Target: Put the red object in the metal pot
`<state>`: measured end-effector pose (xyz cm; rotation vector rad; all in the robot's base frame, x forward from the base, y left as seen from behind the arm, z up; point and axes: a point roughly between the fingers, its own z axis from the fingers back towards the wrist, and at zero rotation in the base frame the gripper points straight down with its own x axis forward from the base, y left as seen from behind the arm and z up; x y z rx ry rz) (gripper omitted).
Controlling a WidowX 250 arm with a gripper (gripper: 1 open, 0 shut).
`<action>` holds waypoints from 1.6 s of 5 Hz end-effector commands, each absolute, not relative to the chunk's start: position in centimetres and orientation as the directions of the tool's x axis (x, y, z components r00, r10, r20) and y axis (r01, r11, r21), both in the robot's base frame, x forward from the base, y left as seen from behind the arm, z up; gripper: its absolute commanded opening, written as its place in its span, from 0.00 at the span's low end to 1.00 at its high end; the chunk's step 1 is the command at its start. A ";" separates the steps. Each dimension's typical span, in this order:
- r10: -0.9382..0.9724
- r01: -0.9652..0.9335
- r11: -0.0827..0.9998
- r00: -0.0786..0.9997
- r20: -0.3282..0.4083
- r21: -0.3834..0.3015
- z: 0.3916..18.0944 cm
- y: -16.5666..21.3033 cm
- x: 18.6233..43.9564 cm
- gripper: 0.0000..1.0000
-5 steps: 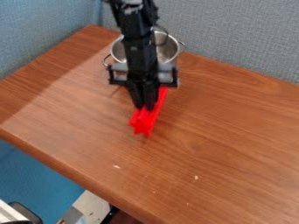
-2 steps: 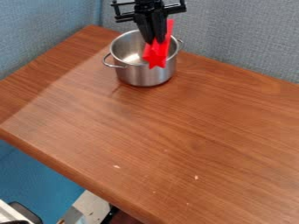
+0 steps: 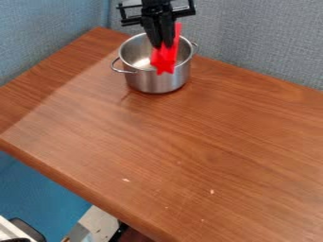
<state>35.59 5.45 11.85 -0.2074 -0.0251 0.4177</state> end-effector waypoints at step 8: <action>0.421 -0.418 0.897 0.907 -0.007 -0.145 11.6 5.4 37.1 0.00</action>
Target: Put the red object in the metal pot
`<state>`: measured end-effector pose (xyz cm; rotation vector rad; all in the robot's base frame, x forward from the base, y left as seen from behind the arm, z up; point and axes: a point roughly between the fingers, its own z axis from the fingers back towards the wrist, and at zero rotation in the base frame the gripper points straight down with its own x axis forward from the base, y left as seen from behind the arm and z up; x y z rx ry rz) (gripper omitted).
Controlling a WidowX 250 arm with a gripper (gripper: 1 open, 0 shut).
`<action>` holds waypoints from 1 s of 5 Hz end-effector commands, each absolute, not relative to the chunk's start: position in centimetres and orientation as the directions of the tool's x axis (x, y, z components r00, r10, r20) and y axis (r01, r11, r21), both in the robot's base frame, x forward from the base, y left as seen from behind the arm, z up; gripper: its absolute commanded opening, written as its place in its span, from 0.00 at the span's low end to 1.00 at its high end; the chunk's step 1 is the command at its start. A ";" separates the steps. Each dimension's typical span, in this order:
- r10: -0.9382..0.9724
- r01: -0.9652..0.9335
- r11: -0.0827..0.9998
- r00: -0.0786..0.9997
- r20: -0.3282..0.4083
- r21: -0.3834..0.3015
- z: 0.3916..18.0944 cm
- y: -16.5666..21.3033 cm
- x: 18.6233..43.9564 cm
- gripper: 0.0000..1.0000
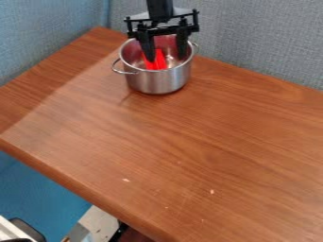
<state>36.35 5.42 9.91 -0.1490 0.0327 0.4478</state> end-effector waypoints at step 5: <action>0.438 -0.439 0.890 0.898 -0.037 -0.120 11.1 5.9 37.4 1.00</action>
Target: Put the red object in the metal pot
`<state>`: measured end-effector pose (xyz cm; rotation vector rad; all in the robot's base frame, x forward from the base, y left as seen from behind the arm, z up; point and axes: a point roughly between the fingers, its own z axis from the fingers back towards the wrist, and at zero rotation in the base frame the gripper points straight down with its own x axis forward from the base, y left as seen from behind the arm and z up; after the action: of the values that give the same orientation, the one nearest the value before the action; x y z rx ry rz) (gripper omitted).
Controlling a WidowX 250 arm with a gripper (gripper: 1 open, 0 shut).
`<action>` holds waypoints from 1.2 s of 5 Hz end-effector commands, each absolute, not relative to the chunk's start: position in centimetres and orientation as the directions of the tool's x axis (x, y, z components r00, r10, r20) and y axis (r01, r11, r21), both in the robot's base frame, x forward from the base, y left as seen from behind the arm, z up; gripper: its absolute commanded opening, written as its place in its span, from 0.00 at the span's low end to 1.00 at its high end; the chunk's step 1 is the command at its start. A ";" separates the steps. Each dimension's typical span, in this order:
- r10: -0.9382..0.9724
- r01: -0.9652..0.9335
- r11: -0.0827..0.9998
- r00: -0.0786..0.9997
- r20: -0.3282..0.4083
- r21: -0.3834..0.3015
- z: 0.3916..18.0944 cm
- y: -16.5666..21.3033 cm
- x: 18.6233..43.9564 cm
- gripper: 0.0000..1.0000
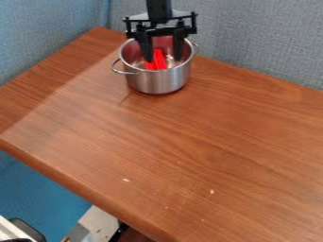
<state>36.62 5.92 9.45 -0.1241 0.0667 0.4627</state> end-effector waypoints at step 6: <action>0.485 -0.483 0.873 0.874 0.017 -0.067 10.6 8.5 38.7 1.00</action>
<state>38.09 7.80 8.46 -0.0653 0.0364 0.4979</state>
